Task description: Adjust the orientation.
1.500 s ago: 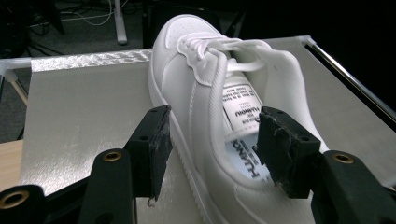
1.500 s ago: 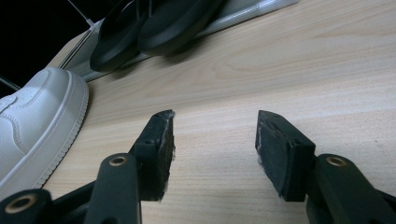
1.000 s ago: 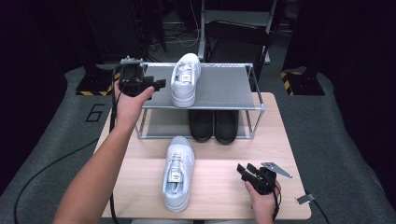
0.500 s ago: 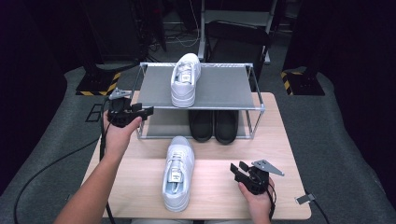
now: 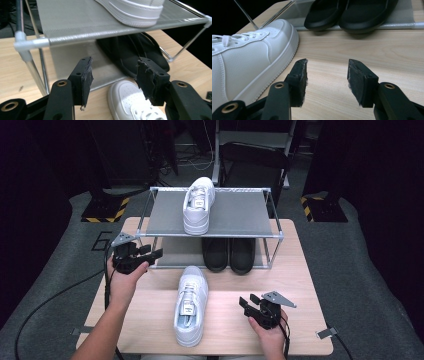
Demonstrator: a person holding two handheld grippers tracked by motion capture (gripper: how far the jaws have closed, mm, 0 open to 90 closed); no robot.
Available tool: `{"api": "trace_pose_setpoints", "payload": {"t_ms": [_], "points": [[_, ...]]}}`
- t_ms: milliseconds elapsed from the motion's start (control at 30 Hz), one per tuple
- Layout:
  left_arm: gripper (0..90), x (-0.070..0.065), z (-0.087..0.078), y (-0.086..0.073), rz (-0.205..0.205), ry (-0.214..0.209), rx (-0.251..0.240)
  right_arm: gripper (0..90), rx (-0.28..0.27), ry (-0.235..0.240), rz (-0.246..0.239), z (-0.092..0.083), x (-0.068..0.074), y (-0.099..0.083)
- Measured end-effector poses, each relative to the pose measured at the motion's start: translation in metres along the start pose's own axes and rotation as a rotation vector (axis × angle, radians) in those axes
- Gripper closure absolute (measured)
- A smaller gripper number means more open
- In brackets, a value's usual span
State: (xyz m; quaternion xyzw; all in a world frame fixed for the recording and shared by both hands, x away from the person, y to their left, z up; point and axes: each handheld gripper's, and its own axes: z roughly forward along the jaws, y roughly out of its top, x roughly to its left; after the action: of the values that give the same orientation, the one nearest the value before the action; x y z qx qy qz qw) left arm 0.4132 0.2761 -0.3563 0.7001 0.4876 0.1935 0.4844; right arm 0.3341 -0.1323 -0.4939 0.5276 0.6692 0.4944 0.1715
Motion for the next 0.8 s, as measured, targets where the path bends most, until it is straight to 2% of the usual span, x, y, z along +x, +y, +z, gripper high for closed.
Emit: {"api": "trace_pose_setpoints", "payload": {"t_ms": [67, 167, 267, 433, 600, 633, 800], "points": [[45.9, 0.000, -0.002, -0.006, 0.008, 0.004, 0.007, 49.4, -0.004, 0.001, 0.004, 0.000, 0.001, 0.000], [46.0, 0.000, -0.005, -0.014, -0.006, 0.006, -0.009, 50.2, 0.004, 0.016, -0.001, 0.001, 0.002, 0.000], [46.0, 0.004, -0.006, -0.022, -0.019, 0.017, 0.000, 50.5, 0.013, 0.019, 0.001, 0.003, 0.005, -0.001], [46.1, 0.010, -0.009, -0.034, -0.024, 0.026, 0.018, 51.0, 0.030, 0.035, -0.014, 0.006, 0.012, 0.000], [45.8, 0.011, -0.013, -0.046, -0.030, 0.039, 0.005, 50.9, 0.027, 0.063, -0.027, 0.009, 0.020, 0.001], [45.8, 0.012, -0.014, -0.048, -0.027, 0.040, 0.016, 50.9, 0.027, 0.072, -0.034, 0.010, 0.022, 0.000], [45.8, 0.014, -0.017, -0.056, -0.043, 0.045, 0.008, 50.8, 0.046, 0.087, -0.043, 0.015, 0.028, 0.000]]}}
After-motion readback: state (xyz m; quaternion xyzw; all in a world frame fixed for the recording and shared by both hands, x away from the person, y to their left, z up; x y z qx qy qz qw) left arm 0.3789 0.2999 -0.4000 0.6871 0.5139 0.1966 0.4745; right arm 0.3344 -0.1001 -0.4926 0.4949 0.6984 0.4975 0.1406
